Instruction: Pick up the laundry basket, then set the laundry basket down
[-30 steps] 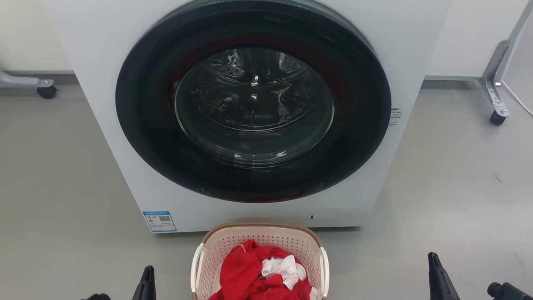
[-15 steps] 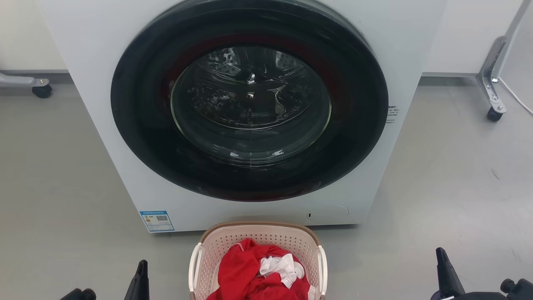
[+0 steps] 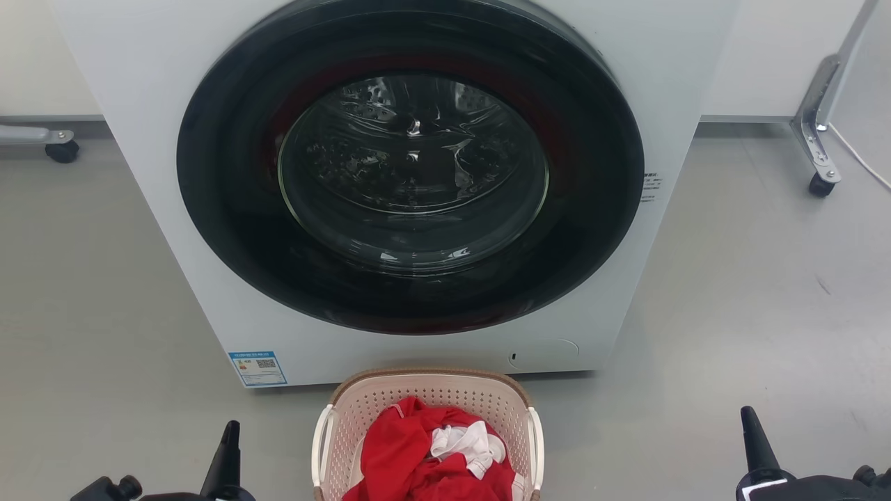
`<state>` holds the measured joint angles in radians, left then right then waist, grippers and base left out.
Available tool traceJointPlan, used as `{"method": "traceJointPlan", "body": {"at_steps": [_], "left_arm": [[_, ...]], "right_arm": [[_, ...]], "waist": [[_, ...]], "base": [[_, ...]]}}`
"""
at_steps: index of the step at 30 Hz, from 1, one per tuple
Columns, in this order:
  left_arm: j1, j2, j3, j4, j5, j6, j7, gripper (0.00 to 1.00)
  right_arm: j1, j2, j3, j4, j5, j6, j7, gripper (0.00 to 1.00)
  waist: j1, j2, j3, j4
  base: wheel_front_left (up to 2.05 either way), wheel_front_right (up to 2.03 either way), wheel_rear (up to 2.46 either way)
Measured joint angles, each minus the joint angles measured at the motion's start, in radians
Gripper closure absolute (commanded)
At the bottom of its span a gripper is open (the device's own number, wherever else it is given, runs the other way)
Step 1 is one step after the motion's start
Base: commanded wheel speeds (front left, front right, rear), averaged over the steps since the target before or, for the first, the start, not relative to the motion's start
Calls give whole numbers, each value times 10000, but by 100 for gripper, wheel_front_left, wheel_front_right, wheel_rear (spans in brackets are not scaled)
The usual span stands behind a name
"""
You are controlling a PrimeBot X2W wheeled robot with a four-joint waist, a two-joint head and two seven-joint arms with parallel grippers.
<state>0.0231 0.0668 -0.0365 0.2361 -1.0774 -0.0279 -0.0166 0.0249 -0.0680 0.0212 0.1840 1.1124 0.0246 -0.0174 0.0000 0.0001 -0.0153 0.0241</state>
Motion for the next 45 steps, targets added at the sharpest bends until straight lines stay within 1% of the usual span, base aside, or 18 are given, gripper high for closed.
{"method": "traceJointPlan", "body": {"at_steps": [7,10,14,21,23,28,34,38,45], "left_arm": [[-155,-42,270,125,-1058,-176,253,100],[-256,-59,339,144,-1407,-265,353,100],[-413,-82,543,215,-2151,-412,520,100],[-551,-125,750,391,-3097,-529,775,100],[-659,-132,849,393,-3411,-650,855,100],[-809,-151,997,460,-4117,-784,1035,100],[-895,-215,1235,550,-4934,-882,1243,100],[-1041,-238,1269,581,-5223,-955,1302,100],[-1040,-244,1271,587,-5233,-955,1302,100]], "right_arm": [[-230,42,-293,215,959,196,263,100],[-344,61,-430,311,1340,226,351,100],[-386,98,-629,489,2006,384,531,100],[-712,151,-920,683,2930,560,792,100],[-764,163,-1014,761,3172,621,867,100],[-816,190,-1214,886,3839,727,1039,100],[-1056,221,-1467,1085,4650,907,1231,100],[-1161,232,-1532,1139,4838,924,1306,100],[-1167,236,-1534,1141,4846,943,1306,100]], "waist": [[0,0,33,-46],[0,0,47,-67],[0,0,71,-100],[0,0,103,-147],[0,0,113,-160],[0,0,137,-193],[0,0,165,-233],[0,0,171,-242],[0,0,171,-242]], "base": [[0,0,0],[0,0,0],[0,0,0],[0,0,0],[0,0,0],[0,0,0],[0,0,0],[0,0,0],[0,0,0]]}}
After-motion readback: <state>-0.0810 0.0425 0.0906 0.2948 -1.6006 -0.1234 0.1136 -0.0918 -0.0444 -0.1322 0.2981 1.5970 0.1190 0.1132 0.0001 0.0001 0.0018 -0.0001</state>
